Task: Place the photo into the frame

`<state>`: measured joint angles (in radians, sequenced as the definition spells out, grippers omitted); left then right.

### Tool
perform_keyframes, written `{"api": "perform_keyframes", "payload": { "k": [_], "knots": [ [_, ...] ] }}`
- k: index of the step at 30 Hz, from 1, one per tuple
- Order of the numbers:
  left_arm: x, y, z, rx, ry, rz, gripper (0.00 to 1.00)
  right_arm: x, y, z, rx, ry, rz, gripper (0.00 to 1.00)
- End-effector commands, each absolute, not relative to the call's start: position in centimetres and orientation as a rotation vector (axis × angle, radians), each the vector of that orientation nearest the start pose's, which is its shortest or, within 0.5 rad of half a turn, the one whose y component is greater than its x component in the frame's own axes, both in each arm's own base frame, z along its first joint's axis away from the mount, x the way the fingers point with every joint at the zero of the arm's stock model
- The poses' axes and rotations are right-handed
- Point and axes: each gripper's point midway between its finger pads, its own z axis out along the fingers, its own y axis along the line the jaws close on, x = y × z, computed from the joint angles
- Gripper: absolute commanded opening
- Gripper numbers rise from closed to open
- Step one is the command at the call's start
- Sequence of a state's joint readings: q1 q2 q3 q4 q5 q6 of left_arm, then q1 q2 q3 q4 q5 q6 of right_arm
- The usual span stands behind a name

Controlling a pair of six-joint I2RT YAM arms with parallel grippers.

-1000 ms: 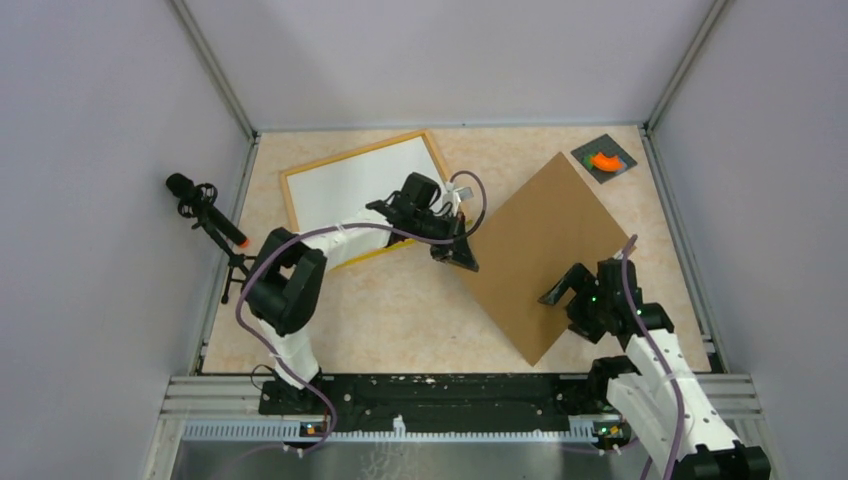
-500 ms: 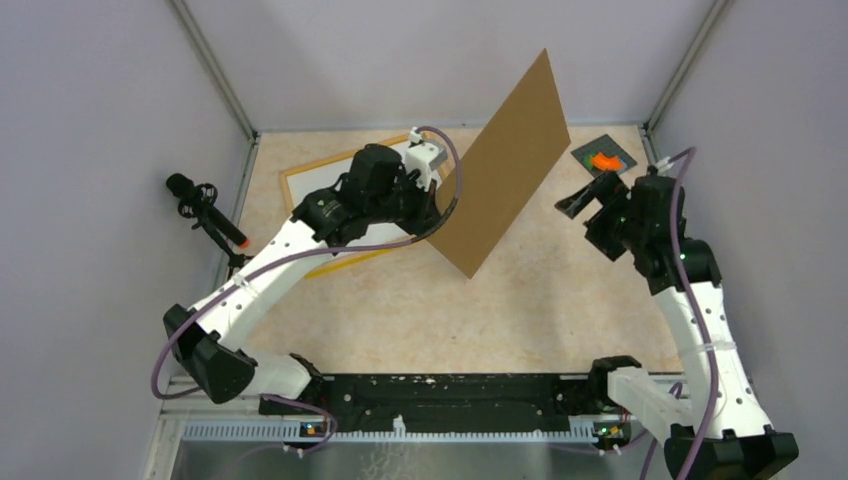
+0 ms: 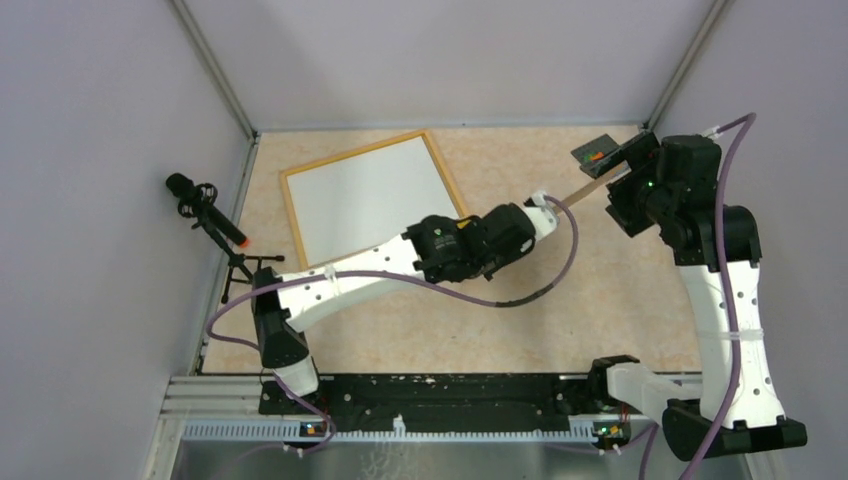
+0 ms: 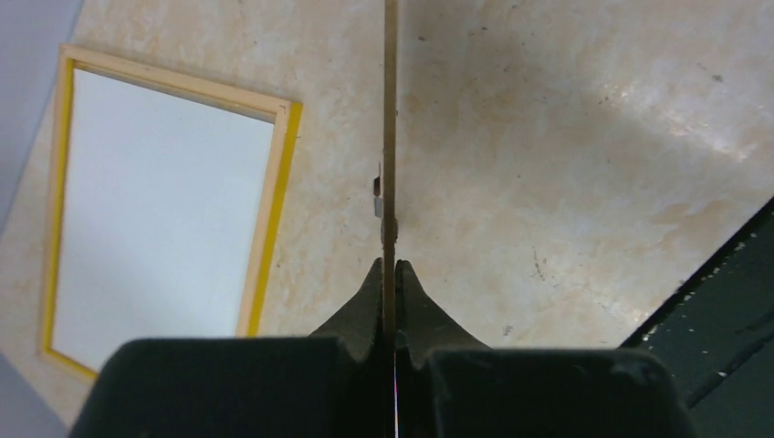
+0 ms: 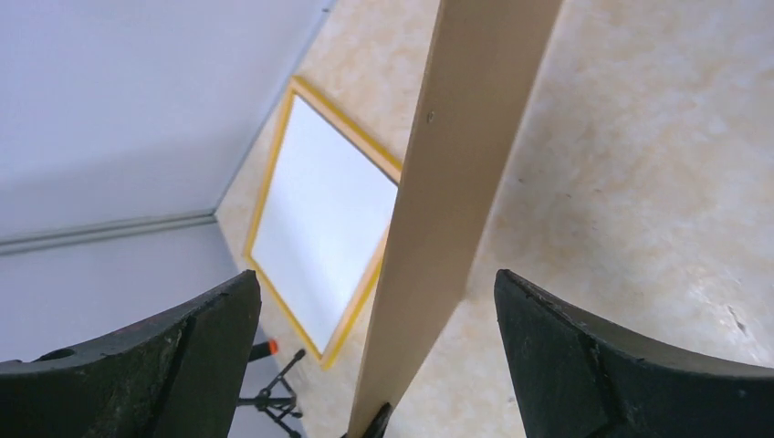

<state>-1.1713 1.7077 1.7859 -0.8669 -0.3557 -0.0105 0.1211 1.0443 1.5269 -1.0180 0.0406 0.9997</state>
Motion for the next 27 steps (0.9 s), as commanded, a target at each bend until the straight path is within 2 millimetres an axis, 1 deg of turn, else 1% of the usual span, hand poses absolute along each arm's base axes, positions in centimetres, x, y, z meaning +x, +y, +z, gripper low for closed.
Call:
{"api": "perform_keyframes", "payload": {
  "k": [1,2,3,4,8,10,12,14,17,19,22,24,25,27],
  "knots": [
    [23.4,-37.7,27.6,1.057,1.913,0.013,0.0,26.6,4.3,33.1,1.1,1.995,0.467,0.95],
    [23.0,-38.0,27.3,1.068,1.908,0.025,0.0,26.7,4.2,32.8,1.117,1.989,0.459,0.95],
    [22.6,-38.2,27.1,1.079,1.901,0.039,0.0,26.7,4.0,32.4,1.135,1.985,0.453,0.92],
    [22.3,-38.4,26.9,1.088,1.895,0.051,0.0,26.5,3.9,32.0,1.151,1.987,0.443,0.86],
    [20.8,-39.5,26.7,1.115,1.873,0.042,0.0,25.7,3.7,29.0,1.24,2.001,0.423,0.71],
    [20.0,-40.2,26.6,1.132,1.861,0.035,0.0,25.2,3.8,27.5,1.278,1.995,0.433,0.66],
    [19.4,-40.7,26.3,1.149,1.853,0.035,0.0,24.9,3.7,26.4,1.307,1.991,0.433,0.65],
    [19.0,-41.1,26.0,1.166,1.848,0.039,0.0,24.9,3.6,25.8,1.32,1.988,0.427,0.64],
    [18.3,-41.5,25.6,1.185,1.844,0.032,0.0,25.1,3.0,25.0,1.343,1.96,0.391,0.62],
    [17.9,-41.7,25.4,1.196,1.84,0.029,0.0,25.3,2.7,24.8,1.353,1.938,0.387,0.58],
    [17.4,-41.9,25.3,1.201,1.84,0.019,0.0,25.5,3.0,24.3,1.397,1.9,0.432,0.44],
    [17.1,-42.1,25.4,1.208,1.837,0.003,0.01,25.3,3.1,24.0,1.438,1.866,0.468,0.28],
    [16.8,-42.3,25.4,1.22,1.84,-0.018,0.04,25.0,3.0,23.6,1.459,1.851,0.471,0.22],
    [16.3,-42.5,25.7,1.196,1.86,-0.069,0.16,24.4,2.4,23.8,1.493,1.792,0.478,0.08]
  ]
}}
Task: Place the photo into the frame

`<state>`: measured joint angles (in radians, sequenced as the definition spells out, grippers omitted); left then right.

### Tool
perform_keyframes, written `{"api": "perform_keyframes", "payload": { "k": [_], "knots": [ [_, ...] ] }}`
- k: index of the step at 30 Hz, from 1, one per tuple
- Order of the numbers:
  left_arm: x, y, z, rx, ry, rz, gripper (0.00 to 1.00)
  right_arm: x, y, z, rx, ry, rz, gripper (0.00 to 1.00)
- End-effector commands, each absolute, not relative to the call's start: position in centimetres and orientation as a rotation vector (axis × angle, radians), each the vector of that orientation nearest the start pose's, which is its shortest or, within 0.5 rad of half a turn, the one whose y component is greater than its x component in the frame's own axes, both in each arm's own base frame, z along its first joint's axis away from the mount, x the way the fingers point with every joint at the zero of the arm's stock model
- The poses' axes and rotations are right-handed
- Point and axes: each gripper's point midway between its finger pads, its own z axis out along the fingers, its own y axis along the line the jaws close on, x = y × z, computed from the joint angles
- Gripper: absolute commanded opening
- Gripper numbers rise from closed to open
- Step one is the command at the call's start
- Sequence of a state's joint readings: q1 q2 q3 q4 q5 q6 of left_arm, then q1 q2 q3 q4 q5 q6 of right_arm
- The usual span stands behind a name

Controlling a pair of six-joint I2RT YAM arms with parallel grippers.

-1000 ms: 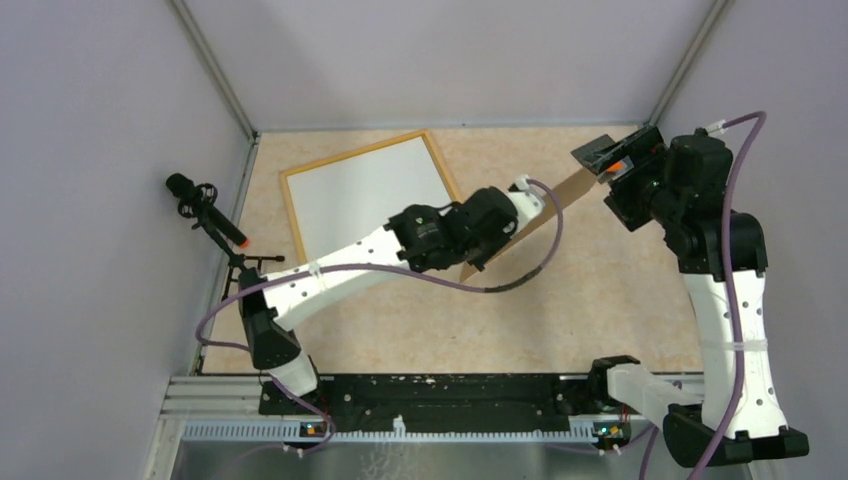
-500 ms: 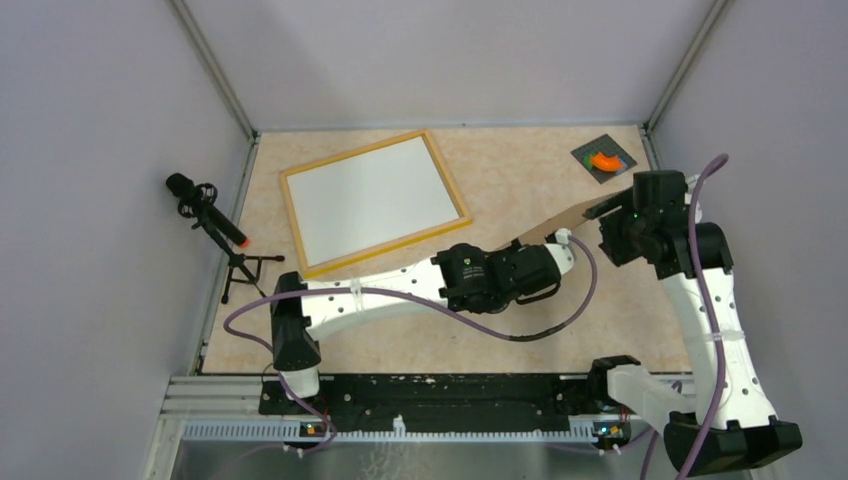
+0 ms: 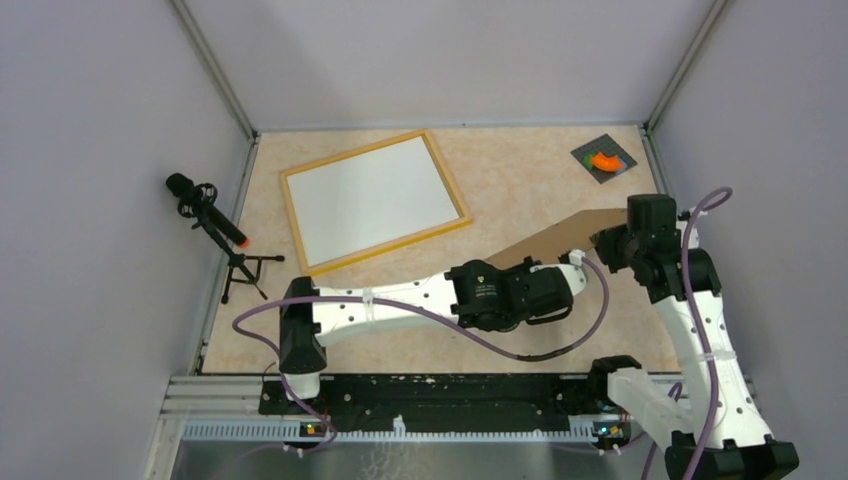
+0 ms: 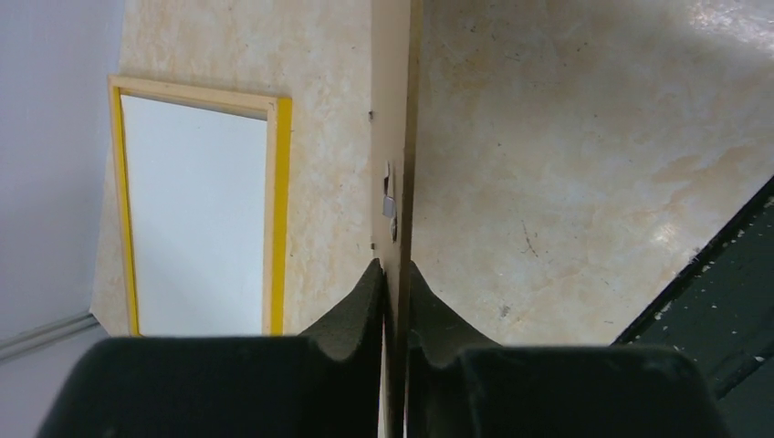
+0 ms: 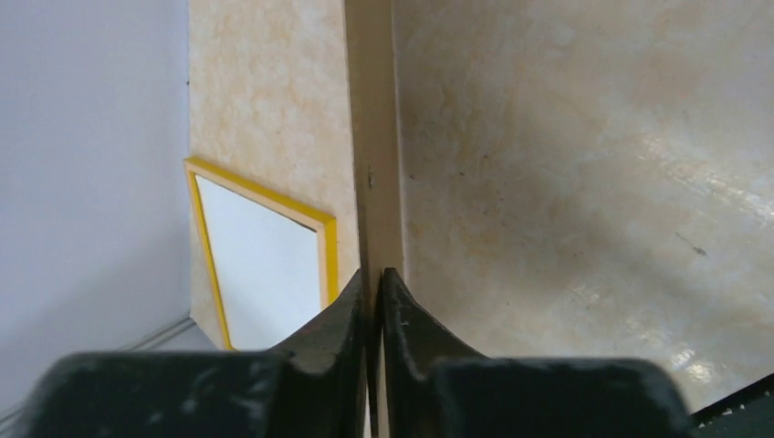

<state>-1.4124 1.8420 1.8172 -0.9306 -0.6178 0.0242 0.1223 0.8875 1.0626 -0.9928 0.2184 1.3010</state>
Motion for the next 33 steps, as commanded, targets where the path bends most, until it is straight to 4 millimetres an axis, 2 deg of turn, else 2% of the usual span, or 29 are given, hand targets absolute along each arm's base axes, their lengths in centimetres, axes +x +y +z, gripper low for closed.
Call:
{"api": "perform_keyframes", "payload": {
  "k": [1,4,6,8,11,15,17,20,22,25,29,31,33],
  "knots": [
    [16.0,-42.6,25.8,1.191,1.868,-0.096,0.25,23.9,2.0,23.9,1.507,1.762,0.468,0.02],
    [14.7,-42.9,26.9,1.212,1.865,-0.24,0.63,22.9,0.7,25.1,1.479,1.698,0.431,0.0],
    [13.9,-42.6,28.7,1.219,1.846,-0.392,0.75,22.4,0.0,26.0,1.441,1.668,0.415,0.0],
    [13.5,-41.9,31.6,1.207,1.802,-0.562,0.84,22.3,-0.2,27.5,1.352,1.653,0.414,0.0],
    [14.1,-39.1,36.9,1.122,1.722,-0.721,0.95,22.2,-0.1,30.5,1.167,1.647,0.421,0.0],
    [17.7,-33.4,43.1,0.921,1.639,-0.792,0.99,22.3,1.2,36.2,0.911,1.558,0.526,0.0],
    [20.2,-30.5,44.8,0.79,1.617,-0.715,0.99,22.8,3.1,39.4,0.804,1.488,0.666,0.0],
    [22.8,-27.5,47.0,0.643,1.577,-0.57,0.99,24.9,6.5,41.4,0.74,1.457,0.904,0.0],
    [23.9,-26.1,48.4,0.566,1.546,-0.497,0.99,26.6,8.6,41.4,0.738,1.479,1.046,0.0],
    [24.9,-24.3,50.2,0.466,1.483,-0.432,0.99,29.3,10.8,41.0,0.78,1.482,1.171,0.0],
    [25.5,-21.6,51.6,0.342,1.388,-0.352,0.99,32.1,14.4,40.5,0.831,1.433,1.172,0.0],
    [25.7,-20.3,51.6,0.29,1.344,-0.32,0.99,32.8,17.8,39.4,0.867,1.422,1.175,0.0],
    [25.7,-19.2,51.4,0.253,1.313,-0.297,0.99,33.9,19.7,38.2,0.935,1.373,1.162,0.0]
  ]
}}
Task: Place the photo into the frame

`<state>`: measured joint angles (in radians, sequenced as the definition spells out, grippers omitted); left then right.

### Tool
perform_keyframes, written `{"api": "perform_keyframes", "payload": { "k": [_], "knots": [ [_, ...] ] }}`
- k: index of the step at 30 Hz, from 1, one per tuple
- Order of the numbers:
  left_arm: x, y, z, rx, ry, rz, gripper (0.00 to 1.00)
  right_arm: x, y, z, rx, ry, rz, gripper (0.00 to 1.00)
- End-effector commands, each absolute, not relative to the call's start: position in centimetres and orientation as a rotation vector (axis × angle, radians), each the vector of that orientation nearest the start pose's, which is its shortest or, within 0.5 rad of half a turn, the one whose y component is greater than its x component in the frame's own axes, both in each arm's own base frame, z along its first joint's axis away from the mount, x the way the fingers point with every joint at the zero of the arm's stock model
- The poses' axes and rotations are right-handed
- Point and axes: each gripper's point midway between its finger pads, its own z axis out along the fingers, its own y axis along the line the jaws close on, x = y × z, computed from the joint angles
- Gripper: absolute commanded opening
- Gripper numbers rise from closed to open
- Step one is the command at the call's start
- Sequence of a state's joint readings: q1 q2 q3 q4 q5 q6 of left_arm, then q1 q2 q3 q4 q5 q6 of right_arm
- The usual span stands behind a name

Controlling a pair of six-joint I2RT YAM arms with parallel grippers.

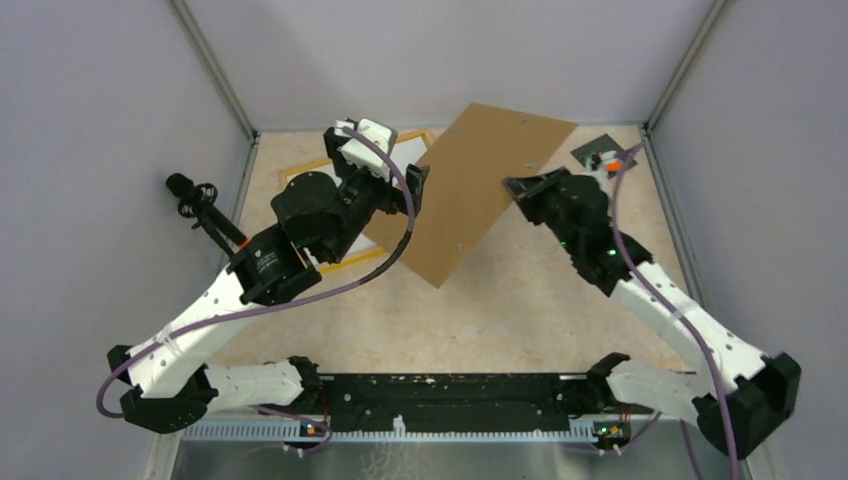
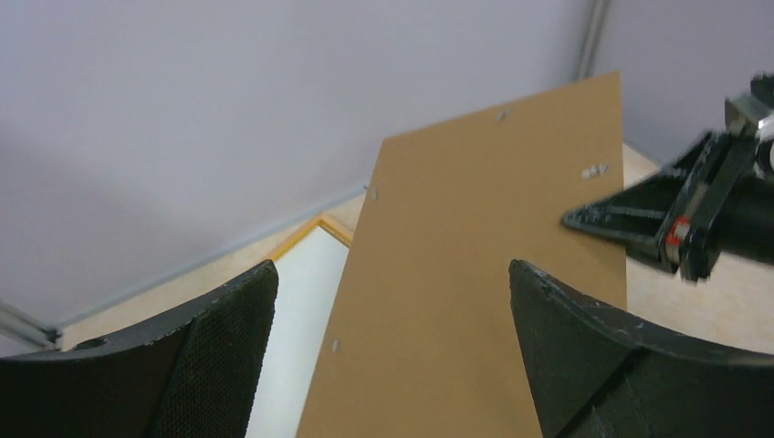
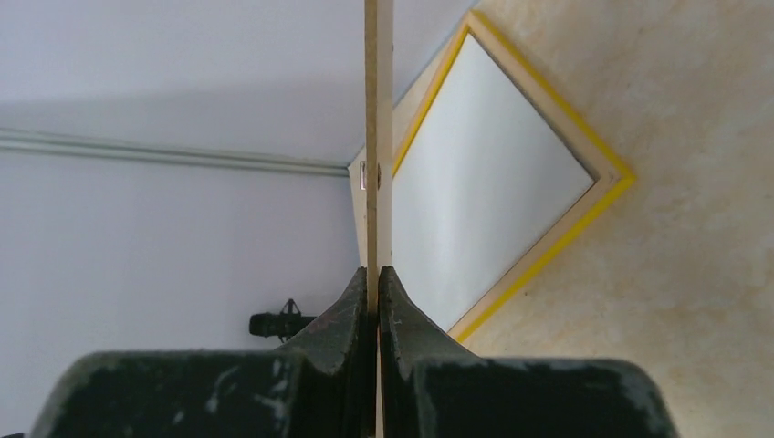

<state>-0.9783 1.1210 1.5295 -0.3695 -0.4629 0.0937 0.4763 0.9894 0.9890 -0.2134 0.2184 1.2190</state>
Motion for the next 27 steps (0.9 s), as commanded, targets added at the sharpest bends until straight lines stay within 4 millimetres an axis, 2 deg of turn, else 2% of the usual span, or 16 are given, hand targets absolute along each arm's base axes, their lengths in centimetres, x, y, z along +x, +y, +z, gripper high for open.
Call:
{"api": "perform_keyframes", "payload": {
  "k": [1,4,7,9,14,17,22,27],
  "knots": [
    [25.9,-18.6,50.8,0.235,1.316,-0.268,0.99,34.3,20.6,37.5,0.966,1.355,1.148,0.0],
    [25.5,-16.7,50.6,0.179,1.279,-0.233,0.99,35.8,22.8,35.7,1.041,1.291,1.092,0.0],
    [24.9,-14.8,50.3,0.132,1.247,-0.216,0.99,37.3,25.8,32.8,1.092,1.284,1.043,0.0],
    [24.9,-14.2,49.5,0.113,1.25,-0.209,0.99,38.3,27.5,32.0,1.112,1.275,1.041,0.0],
    [25.5,-12.8,47.1,0.083,1.217,-0.119,0.99,39.2,28.8,30.8,1.175,1.18,0.993,0.0],
    [25.6,-12.5,47.2,0.081,1.205,-0.109,0.99,39.8,29.9,30.1,1.202,1.143,1.014,0.0],
    [25.8,-11.7,47.3,0.067,1.203,-0.141,0.99,40.7,33.6,29.0,1.194,1.162,1.024,0.0],
    [26.0,-10.6,47.5,0.056,1.198,-0.094,0.99,41.6,36.1,27.3,1.236,1.143,1.044,0.0]
  ]
}}
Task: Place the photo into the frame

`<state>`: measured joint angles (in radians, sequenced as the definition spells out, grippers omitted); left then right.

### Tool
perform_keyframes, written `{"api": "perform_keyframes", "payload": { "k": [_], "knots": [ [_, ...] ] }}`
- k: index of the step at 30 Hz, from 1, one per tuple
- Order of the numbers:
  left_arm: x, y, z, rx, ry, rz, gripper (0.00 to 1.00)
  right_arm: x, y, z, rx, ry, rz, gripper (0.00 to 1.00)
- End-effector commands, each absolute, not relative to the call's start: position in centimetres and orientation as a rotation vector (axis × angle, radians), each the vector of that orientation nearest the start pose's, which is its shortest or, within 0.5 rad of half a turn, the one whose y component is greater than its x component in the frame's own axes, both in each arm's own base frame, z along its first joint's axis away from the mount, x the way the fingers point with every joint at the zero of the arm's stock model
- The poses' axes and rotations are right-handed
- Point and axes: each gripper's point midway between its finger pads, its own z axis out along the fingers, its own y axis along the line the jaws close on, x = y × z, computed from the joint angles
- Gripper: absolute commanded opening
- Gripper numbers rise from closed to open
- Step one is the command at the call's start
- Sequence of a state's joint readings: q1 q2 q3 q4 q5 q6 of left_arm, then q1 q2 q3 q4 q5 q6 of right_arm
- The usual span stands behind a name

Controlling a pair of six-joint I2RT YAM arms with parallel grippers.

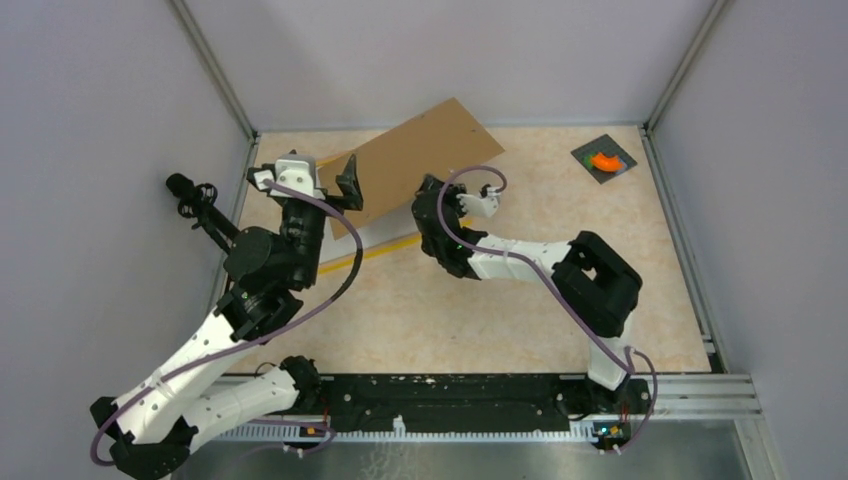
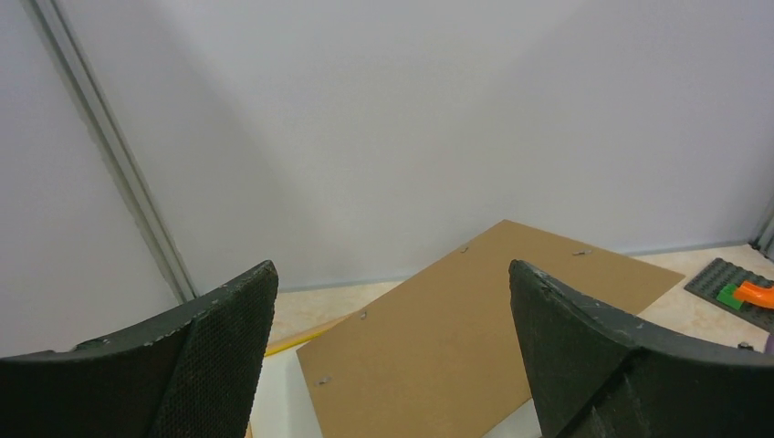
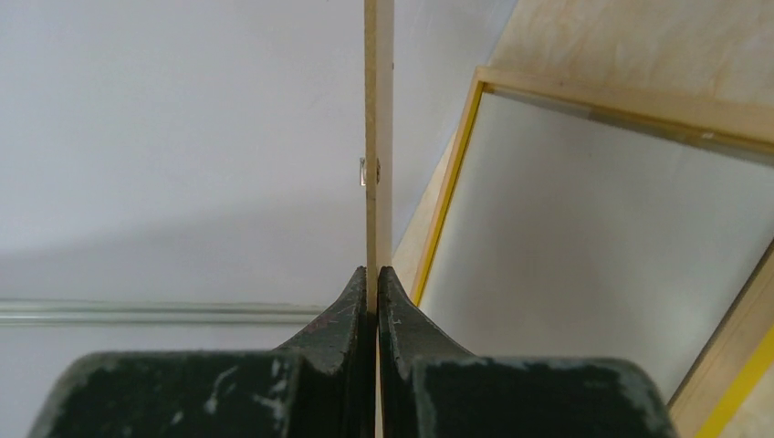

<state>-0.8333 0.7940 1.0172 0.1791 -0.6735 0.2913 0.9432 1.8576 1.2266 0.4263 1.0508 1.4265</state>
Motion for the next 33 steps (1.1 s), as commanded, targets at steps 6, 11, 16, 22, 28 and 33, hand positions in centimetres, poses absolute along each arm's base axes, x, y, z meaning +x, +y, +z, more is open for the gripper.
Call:
{"api": "perform_keyframes", "payload": {
  "k": [6,11,16,22,28,33],
  "knots": [
    [25.2,-9.1,48.2,0.028,1.158,-0.075,0.99,42.0,39.2,25.4,1.237,1.132,1.058,0.0],
    [25.2,-9.0,48.2,0.032,1.153,-0.076,0.99,42.5,40.7,23.3,1.263,1.149,1.057,0.0],
    [25.0,-8.9,48.2,0.029,1.143,-0.077,0.99,42.6,42.9,21.9,1.282,1.169,1.086,0.0],
    [24.9,-8.9,48.2,0.028,1.138,-0.083,0.99,42.5,45.0,19.9,1.314,1.188,1.113,0.0],
    [24.8,-8.8,48.3,0.03,1.135,-0.085,0.99,42.5,45.7,18.3,1.315,1.215,1.093,0.0],
    [24.7,-8.8,48.3,0.029,1.132,-0.09,0.99,42.4,45.1,18.2,1.322,1.192,1.09,0.0]
  ]
}}
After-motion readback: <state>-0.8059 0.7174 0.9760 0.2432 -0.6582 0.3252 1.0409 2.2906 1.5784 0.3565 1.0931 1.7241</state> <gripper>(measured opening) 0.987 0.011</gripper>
